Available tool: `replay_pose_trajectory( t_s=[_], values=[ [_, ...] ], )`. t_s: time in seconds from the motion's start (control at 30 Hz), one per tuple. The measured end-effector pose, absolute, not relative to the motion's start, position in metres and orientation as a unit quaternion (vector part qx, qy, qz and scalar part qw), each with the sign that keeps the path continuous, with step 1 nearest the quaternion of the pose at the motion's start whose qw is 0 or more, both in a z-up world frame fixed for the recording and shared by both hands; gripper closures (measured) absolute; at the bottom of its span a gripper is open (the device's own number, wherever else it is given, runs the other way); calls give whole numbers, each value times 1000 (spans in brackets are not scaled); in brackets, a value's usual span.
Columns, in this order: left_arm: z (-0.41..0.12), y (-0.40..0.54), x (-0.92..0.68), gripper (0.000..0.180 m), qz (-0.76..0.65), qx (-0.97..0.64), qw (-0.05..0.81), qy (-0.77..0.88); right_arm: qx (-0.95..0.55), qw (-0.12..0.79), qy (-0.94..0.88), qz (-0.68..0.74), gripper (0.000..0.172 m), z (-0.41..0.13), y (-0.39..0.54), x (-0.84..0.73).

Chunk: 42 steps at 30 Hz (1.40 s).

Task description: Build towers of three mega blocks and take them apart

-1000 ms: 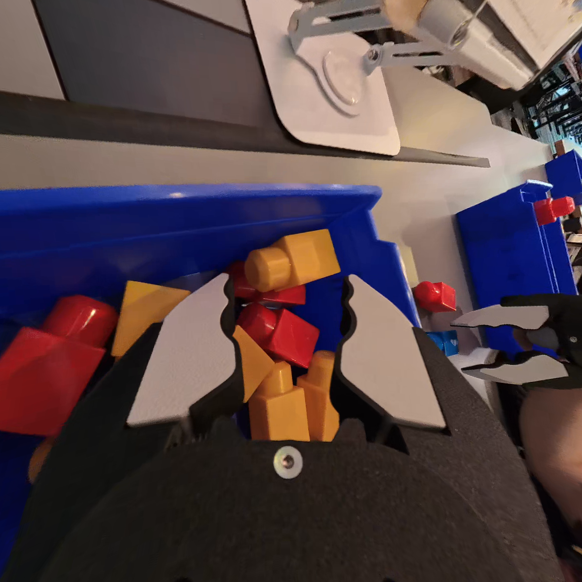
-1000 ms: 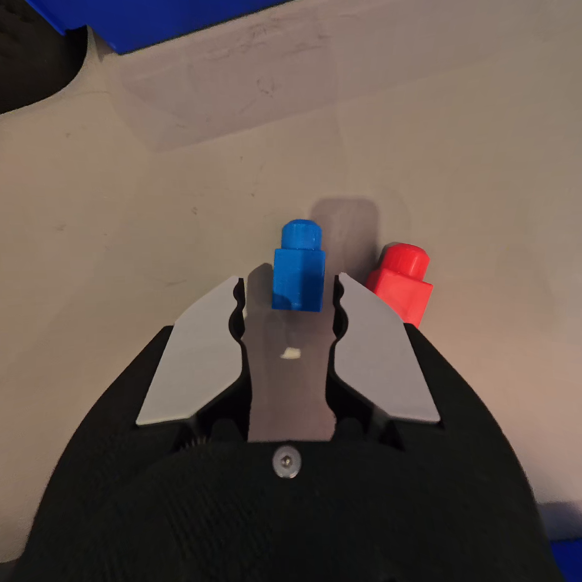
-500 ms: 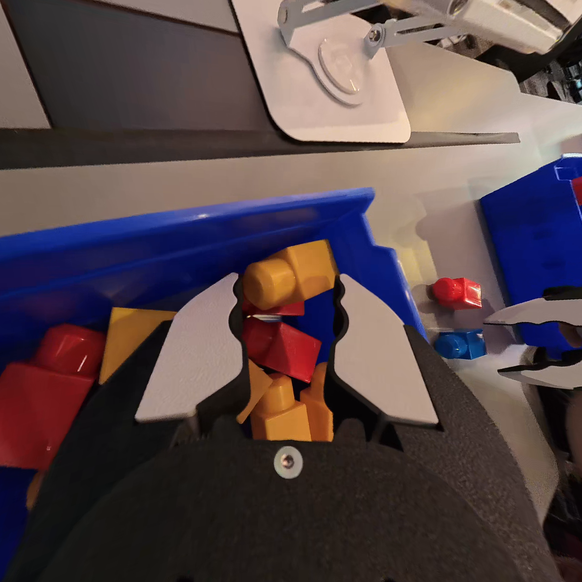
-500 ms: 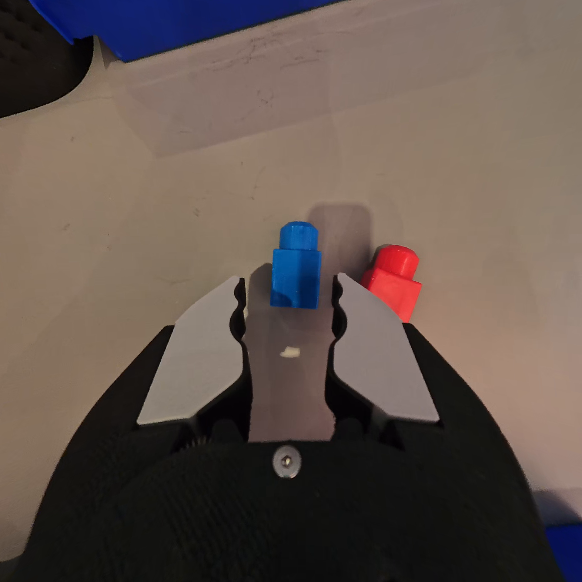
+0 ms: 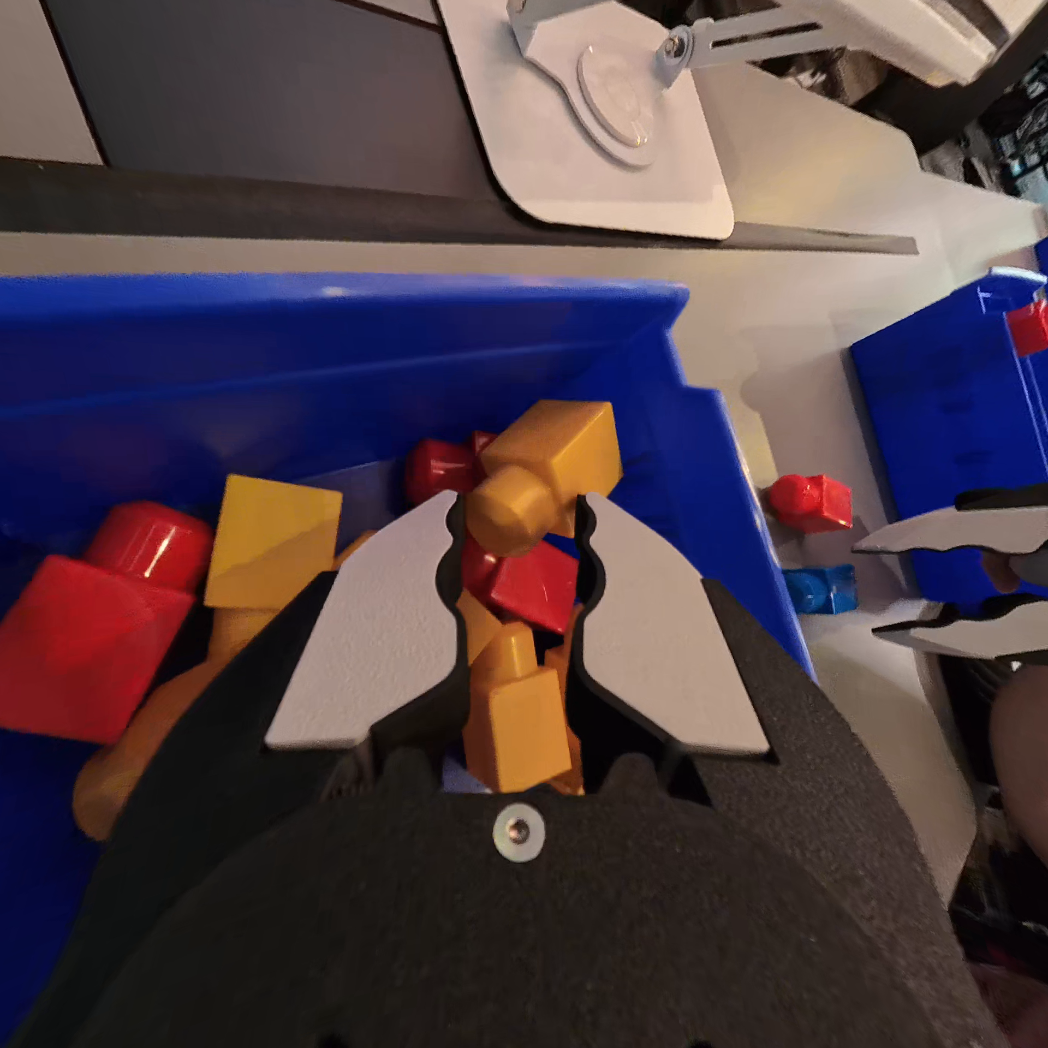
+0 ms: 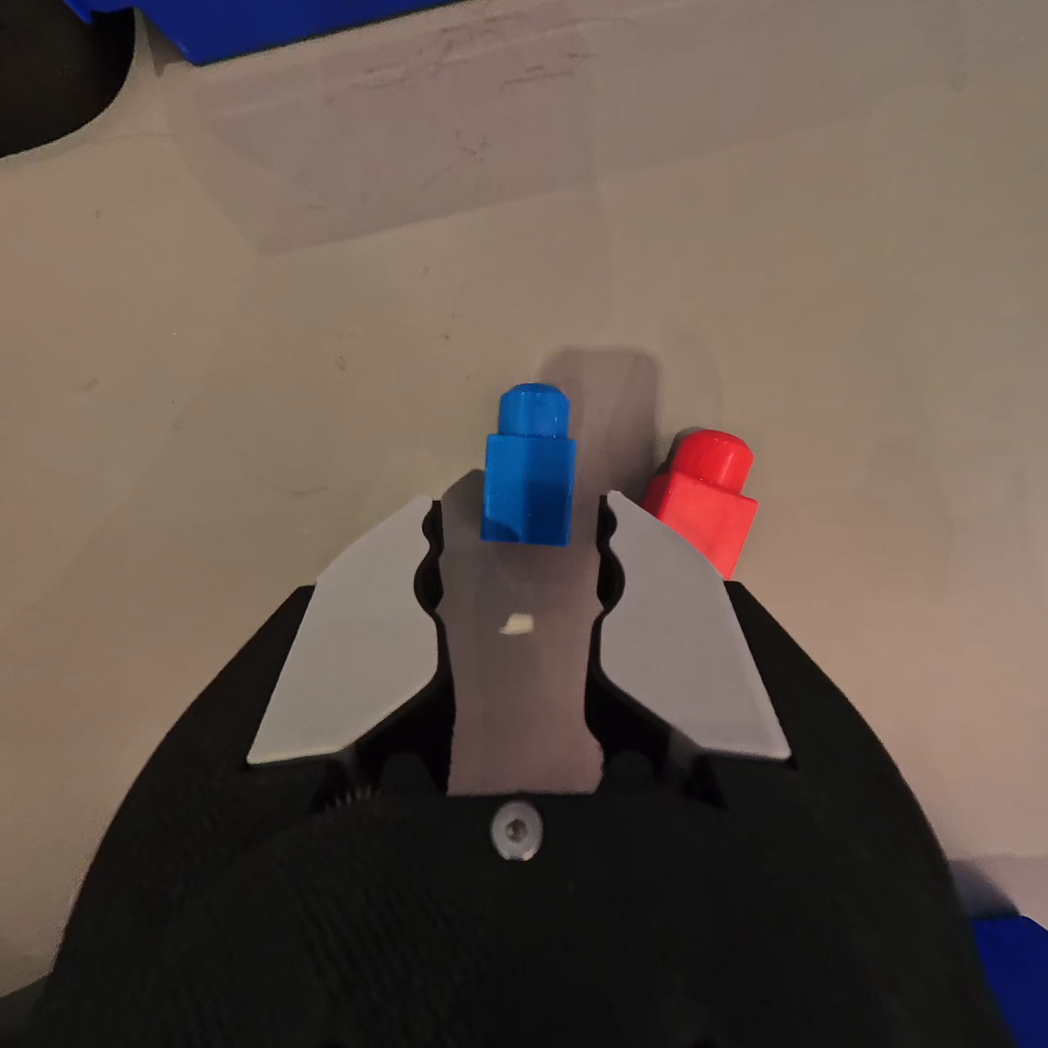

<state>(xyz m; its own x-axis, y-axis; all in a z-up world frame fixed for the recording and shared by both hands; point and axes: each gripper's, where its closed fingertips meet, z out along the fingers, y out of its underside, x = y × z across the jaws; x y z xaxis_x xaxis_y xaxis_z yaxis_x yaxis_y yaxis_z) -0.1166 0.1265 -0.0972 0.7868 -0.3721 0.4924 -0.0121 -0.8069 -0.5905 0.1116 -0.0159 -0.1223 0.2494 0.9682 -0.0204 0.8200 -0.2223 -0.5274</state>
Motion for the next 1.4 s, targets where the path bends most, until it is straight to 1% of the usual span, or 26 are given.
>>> replay_pose_trajectory(
  t_s=[0.2,0.33,0.53,0.63,0.67,0.77,0.83,0.87,0.93,1.13,1.2,1.27,1.33,1.37,1.4],
  values=[
    [-80,113,-115,146,-295,-885,330,143,-764,207,-588,166,118,-125,-15,113],
    [-75,105,-124,146,-273,-893,326,147,-764,206,-590,162,118,-126,-16,113],
    [-45,90,-136,147,-237,-892,346,171,-757,228,-591,157,119,-120,-14,108],
    [-21,74,-123,147,-233,-881,361,198,-743,283,-587,154,119,-102,-8,96],
    [-12,65,-115,152,-238,-874,364,215,-731,314,-584,158,118,-90,-7,89],
    [14,43,-87,152,-239,-856,378,258,-679,426,-567,191,112,-43,-13,59],
    [20,33,-73,152,-219,-853,381,284,-654,466,-559,205,112,-24,-23,42],
    [21,31,-67,152,-211,-851,382,293,-650,484,-552,195,111,-19,-23,38],
    [20,24,-52,152,-219,-849,375,302,-646,518,-532,178,102,-12,-22,30],
    [7,1,0,152,-256,-836,334,352,-645,577,-483,130,99,-10,-7,26],
    [6,-4,13,152,-267,-830,327,364,-650,576,-480,126,101,-15,-3,28],
    [7,-9,24,152,-292,-822,321,369,-658,554,-492,133,116,-25,-2,28],
    [8,-11,30,152,-311,-815,322,368,-646,556,-506,134,130,-25,-4,29],
    [12,-11,32,152,-322,-807,329,370,-641,564,-505,130,130,-23,-2,32],
    [18,-9,33,142,-338,-798,342,364,-642,570,-496,126,130,-19,2,37]
  ],
)
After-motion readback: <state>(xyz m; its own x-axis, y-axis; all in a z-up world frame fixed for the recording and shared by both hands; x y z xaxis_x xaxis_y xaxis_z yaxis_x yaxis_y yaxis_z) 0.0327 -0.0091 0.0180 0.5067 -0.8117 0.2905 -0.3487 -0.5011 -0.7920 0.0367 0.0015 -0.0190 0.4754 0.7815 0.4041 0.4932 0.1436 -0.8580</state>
